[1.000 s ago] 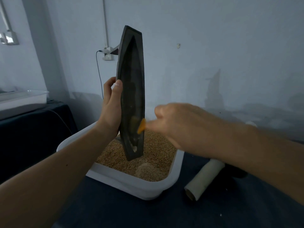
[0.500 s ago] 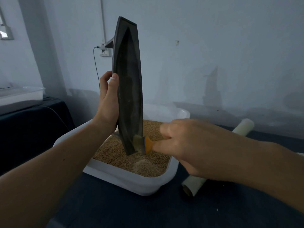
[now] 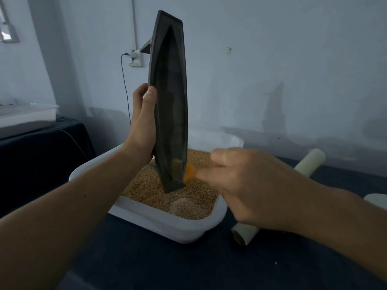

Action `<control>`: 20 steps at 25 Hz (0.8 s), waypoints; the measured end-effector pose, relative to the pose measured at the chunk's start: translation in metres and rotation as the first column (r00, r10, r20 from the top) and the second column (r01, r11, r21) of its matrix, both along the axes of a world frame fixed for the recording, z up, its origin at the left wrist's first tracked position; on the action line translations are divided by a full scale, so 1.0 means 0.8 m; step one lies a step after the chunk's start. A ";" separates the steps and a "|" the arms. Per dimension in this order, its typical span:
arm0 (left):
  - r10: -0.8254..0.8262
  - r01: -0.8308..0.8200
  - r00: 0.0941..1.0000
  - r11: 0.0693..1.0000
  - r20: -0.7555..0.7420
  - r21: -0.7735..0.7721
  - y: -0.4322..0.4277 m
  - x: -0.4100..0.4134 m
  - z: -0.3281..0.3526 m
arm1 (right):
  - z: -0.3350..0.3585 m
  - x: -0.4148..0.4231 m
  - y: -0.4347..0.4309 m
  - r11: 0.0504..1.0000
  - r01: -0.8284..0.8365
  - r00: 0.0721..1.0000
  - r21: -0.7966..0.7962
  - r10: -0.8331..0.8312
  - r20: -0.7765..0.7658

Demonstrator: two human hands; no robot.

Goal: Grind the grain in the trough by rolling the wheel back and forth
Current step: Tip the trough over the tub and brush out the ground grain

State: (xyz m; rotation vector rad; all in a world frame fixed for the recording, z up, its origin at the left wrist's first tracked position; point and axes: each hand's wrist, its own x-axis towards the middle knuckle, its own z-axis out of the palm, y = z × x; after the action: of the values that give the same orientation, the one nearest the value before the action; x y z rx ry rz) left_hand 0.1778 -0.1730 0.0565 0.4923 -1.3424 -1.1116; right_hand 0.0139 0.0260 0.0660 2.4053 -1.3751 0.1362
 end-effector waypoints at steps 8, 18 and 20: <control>-0.048 0.049 0.998 0.998 0.039 -0.031 0.006 -0.005 -0.008 | 0.016 0.016 -0.037 0.991 0.019 0.999 -0.132 -0.024 -0.036; -0.017 0.018 0.999 0.999 0.034 -0.027 0.000 -0.003 -0.009 | 0.012 0.006 -0.005 0.997 0.015 0.992 -0.075 -0.024 -0.122; -0.020 0.023 0.998 0.999 0.051 -0.045 0.001 -0.003 -0.008 | 0.003 0.000 0.005 0.997 -0.050 0.990 0.059 0.058 -0.126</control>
State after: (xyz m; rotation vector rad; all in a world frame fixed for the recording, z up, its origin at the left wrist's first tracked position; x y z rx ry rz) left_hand 0.1753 -0.1725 0.0498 0.4760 -1.4176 -1.0897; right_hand 0.0138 0.0303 0.0680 2.4513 -1.2732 -0.0413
